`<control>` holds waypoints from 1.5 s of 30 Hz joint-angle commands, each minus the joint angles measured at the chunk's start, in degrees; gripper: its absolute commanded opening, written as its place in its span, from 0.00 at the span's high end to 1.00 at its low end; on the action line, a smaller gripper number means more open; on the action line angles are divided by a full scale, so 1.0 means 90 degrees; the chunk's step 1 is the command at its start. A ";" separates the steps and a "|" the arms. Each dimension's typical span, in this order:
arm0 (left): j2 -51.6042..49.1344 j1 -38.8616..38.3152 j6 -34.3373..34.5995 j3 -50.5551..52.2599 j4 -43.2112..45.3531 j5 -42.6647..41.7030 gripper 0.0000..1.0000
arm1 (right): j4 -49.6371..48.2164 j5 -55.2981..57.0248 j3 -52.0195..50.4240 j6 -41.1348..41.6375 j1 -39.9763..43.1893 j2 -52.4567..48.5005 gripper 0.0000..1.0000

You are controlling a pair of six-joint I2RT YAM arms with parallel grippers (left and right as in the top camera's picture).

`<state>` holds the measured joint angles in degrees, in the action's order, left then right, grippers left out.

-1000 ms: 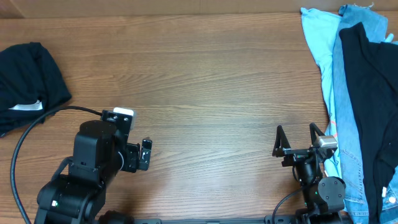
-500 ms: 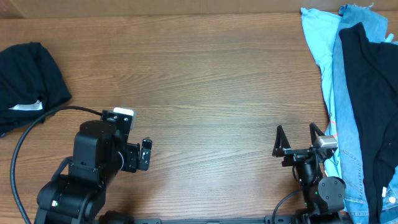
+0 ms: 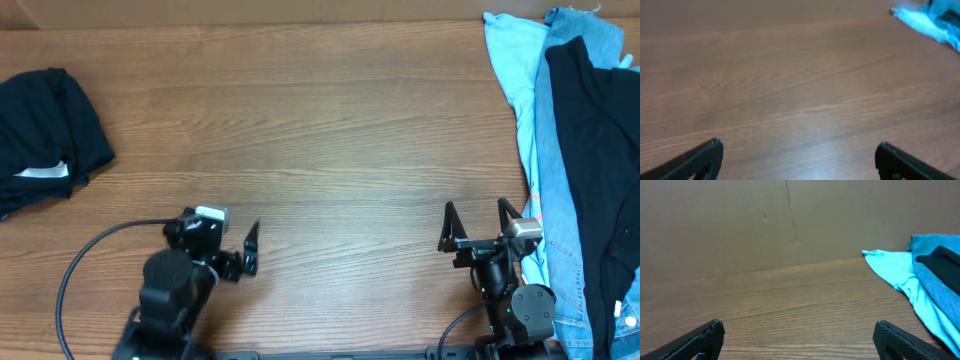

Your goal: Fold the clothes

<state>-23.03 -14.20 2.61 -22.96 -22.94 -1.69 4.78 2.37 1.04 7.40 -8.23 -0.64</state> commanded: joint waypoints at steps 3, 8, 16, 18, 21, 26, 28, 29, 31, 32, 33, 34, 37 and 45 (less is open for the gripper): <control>0.1297 0.0420 -0.0102 0.1496 0.1753 -0.0410 0.00 | -0.0019 0.0063 -0.0063 -0.0039 0.0029 0.0051 0.00; 0.2341 0.0588 -0.0104 0.2518 0.3009 -0.0410 0.00 | -0.0019 0.0063 -0.0063 -0.0036 0.0029 0.0051 0.00; 0.2538 0.0658 0.0095 0.2523 0.2101 -0.0318 0.00 | -0.0019 0.0061 -0.0063 -0.0039 0.0029 0.0051 0.00; 0.2538 0.0661 0.0092 0.2523 0.2101 -0.0313 0.00 | -0.0019 0.0061 -0.0063 -0.0039 0.0029 0.0051 0.00; 0.2535 0.0658 0.0092 0.2523 0.2101 -0.0313 0.00 | -0.0019 0.0063 -0.0063 -0.0036 0.0029 0.0051 0.00; 0.2535 0.0658 0.0092 0.2523 0.2101 -0.0313 0.00 | -0.0019 0.0063 -0.0063 -0.0036 0.0029 0.0051 0.00; 0.2535 0.0658 0.0092 0.2523 0.2101 -0.0311 0.00 | -0.0019 0.0061 -0.0063 -0.0036 0.0029 0.0051 0.00; 0.2535 0.0658 0.0092 0.2523 0.2101 -0.0313 0.00 | -0.0019 0.0063 -0.0063 -0.0039 0.0029 0.0051 0.00; 0.2535 0.0658 0.0090 0.2523 0.2101 -0.0313 0.00 | -0.0019 0.0061 -0.0063 -0.0036 0.0029 0.0051 0.00; 0.2535 0.0658 0.0092 0.2523 0.2101 -0.0313 0.00 | -0.0019 0.0063 -0.0063 -0.0036 0.0029 0.0051 0.00; 0.2535 0.0658 0.0092 0.2523 0.2101 -0.0313 0.00 | -0.0019 0.0061 -0.0063 -0.0036 0.0029 0.0051 0.00; 0.2535 0.0658 0.0092 0.2523 0.2101 -0.0313 0.00 | -0.0019 0.0063 -0.0063 -0.0036 0.0029 0.0051 0.00; 0.2533 0.0658 0.0092 0.2523 0.2101 -0.0311 0.00 | -0.0019 0.0061 -0.0063 -0.0036 0.0029 0.0051 0.00; 0.2533 0.0658 0.0092 0.2523 0.2101 -0.0313 0.00 | -0.0019 0.0063 -0.0063 -0.0036 0.0029 0.0051 0.00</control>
<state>-0.75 -8.73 2.90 -0.47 -3.90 -4.32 4.78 2.39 1.04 7.40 -8.23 -0.64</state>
